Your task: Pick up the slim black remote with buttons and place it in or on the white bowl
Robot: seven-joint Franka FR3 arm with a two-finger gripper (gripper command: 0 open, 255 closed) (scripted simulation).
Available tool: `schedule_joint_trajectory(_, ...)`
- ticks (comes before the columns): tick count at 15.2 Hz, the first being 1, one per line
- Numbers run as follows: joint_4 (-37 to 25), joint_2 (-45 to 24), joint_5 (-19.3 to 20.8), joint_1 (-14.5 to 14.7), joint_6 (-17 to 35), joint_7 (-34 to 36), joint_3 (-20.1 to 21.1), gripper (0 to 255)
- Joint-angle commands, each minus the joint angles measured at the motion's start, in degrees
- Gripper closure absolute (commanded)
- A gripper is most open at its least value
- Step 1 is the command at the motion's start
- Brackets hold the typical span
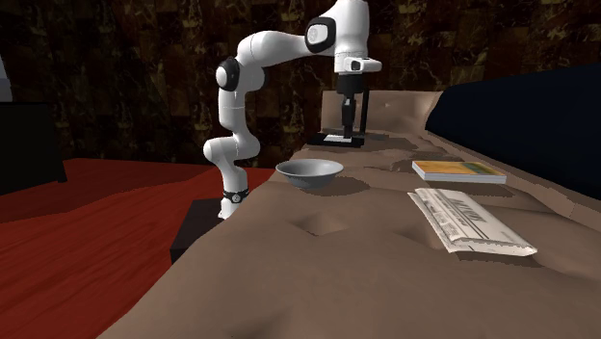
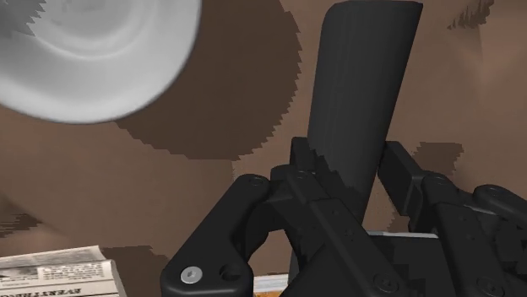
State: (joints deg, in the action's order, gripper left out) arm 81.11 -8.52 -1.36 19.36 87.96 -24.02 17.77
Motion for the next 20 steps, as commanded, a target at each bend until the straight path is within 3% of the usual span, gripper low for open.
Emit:
schedule_joint_trajectory(1, -2.4, -0.6, 0.2, 0.1, -1.8, 0.2, 0.1, 255)
schedule_joint_trajectory(4, -5.4, -1.4, 0.4, 0.3, -4.0, 0.5, 0.1, 255)
schedule_joint_trajectory(11, -4.6, -1.1, 0.0, -5.3, -4.0, -8.9, -3.7, 255)
schedule_joint_trajectory(18, -8.1, -4.1, 0.3, -10.4, -5.0, -17.6, -7.2, 255)
schedule_joint_trajectory(20, -7.3, -4.1, 0.3, -10.9, -4.2, -18.3, -7.5, 255)
